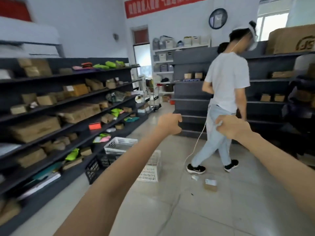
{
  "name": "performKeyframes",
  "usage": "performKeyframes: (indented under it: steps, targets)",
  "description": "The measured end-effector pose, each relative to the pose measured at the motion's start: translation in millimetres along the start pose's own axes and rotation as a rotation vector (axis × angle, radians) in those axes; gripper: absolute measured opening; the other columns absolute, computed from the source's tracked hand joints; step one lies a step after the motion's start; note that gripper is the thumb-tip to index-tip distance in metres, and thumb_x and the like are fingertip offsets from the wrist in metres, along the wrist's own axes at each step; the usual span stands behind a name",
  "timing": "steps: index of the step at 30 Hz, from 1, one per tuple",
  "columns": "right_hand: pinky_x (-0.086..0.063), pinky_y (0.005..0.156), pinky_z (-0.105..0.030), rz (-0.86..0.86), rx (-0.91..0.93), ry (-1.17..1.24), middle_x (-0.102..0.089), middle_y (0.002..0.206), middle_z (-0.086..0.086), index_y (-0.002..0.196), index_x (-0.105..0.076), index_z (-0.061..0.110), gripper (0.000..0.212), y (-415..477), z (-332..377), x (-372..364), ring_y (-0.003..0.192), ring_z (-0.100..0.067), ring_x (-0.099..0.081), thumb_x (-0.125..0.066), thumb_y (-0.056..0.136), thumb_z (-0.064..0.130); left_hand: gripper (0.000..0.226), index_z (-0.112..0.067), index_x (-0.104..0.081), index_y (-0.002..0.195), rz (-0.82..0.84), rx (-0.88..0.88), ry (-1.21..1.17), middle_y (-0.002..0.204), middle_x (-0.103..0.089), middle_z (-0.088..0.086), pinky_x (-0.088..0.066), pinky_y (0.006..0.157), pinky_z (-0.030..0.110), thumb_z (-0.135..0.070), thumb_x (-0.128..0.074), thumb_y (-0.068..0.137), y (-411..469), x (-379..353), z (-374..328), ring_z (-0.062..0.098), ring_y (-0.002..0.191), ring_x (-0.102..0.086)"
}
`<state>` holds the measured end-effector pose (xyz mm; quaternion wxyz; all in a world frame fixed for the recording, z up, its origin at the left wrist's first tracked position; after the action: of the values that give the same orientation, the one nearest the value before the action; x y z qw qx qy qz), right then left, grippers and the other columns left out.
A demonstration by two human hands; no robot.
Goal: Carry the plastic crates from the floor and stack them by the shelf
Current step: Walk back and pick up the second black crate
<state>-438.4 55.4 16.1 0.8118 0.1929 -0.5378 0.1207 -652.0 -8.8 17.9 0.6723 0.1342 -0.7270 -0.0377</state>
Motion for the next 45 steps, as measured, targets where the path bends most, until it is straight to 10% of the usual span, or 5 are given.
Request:
performKeyframes:
  steps: [19, 45]
  targets:
    - [-0.04, 0.095, -0.037, 0.135, 0.318, -0.064, -0.056, 0.125, -0.005, 0.12, -0.054, 0.021, 0.031, 217, 281, -183, 0.114, -0.027, -0.052, -0.05, 0.09, 0.026, 0.049, -0.021, -0.051, 0.126, -0.02, 0.493, 0.167, 0.121, -0.061, 0.011, -0.043, 0.075, 0.034, -0.038, -0.064, 0.082, 20, 14, 379, 0.034, 0.108, -0.06]
    - [-0.046, 0.095, -0.039, 0.175, 0.344, -0.074, -0.055, 0.126, -0.014, 0.125, -0.051, 0.016, 0.037, 594, 581, -400, 0.114, -0.032, -0.054, -0.053, 0.089, 0.022, 0.054, -0.02, -0.046, 0.131, -0.02, 0.485, 0.153, 0.118, -0.063, 0.011, -0.052, 0.085, 0.041, -0.035, -0.061, 0.081, 267, -39, 837, 0.035, 0.106, -0.061]
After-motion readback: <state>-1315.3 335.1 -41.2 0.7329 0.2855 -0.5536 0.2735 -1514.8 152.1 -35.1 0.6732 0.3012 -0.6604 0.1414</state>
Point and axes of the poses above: each hand's wrist, its own y-axis towards the middle knuckle, its own x-axis out of the back of the hand, z = x × y, the point moved 1 cm from there along y, towards the middle knuckle
